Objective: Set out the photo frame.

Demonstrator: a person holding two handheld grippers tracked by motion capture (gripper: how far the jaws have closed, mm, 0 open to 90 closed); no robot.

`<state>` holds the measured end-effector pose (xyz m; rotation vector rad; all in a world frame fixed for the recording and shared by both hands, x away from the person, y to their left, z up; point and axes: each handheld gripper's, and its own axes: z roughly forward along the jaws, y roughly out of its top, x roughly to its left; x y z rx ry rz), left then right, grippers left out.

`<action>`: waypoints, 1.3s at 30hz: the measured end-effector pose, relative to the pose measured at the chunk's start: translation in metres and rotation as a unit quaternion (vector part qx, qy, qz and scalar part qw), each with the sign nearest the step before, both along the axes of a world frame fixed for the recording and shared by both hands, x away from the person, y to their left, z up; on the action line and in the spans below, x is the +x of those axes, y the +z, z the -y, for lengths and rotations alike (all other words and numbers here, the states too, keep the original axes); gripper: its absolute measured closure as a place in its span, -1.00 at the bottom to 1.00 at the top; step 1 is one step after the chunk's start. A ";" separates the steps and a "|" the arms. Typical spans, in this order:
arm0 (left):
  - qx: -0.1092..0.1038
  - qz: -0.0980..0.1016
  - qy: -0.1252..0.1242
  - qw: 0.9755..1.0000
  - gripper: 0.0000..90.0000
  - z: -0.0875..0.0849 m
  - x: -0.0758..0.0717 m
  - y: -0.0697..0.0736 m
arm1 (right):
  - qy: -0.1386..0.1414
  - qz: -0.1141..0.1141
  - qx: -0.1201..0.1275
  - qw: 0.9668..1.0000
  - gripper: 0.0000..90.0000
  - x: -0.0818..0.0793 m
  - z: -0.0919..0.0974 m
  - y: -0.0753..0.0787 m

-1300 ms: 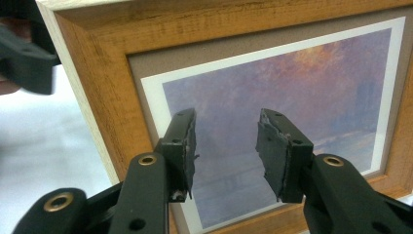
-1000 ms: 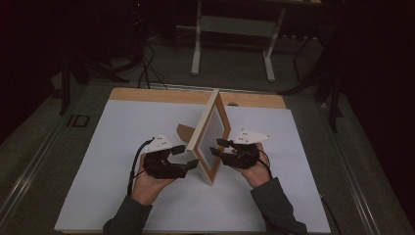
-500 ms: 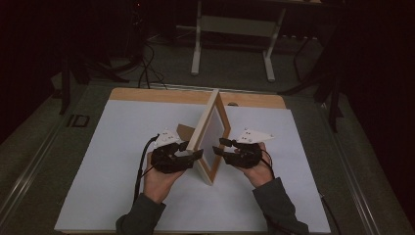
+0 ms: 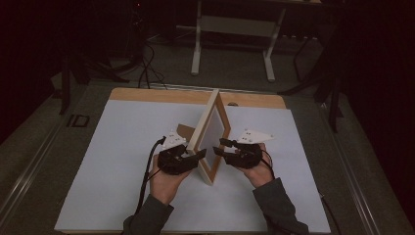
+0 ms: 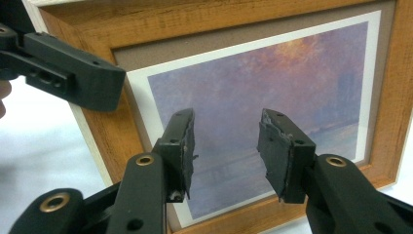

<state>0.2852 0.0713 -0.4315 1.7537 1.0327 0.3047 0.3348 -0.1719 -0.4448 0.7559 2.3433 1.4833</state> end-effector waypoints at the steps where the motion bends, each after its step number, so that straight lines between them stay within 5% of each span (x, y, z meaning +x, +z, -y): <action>1: -0.003 -0.003 0.001 1.000 0.37 0.000 0.000 0.000 | -0.001 -0.001 0.001 1.000 0.25 0.000 0.000 0.000; 21: -0.004 -0.026 -0.009 1.000 0.49 -0.012 0.009 0.002 | -0.008 -0.001 -0.001 1.000 0.25 0.001 0.006 -0.002; 30: -0.009 -0.038 -0.062 0.997 0.50 -0.030 0.023 0.002 | -0.012 0.000 0.001 1.000 0.25 0.001 0.009 -0.001; 39: -0.001 -0.037 -0.134 0.990 0.50 -0.043 0.032 0.003 | -0.011 0.008 -0.010 1.000 0.24 -0.001 0.005 0.001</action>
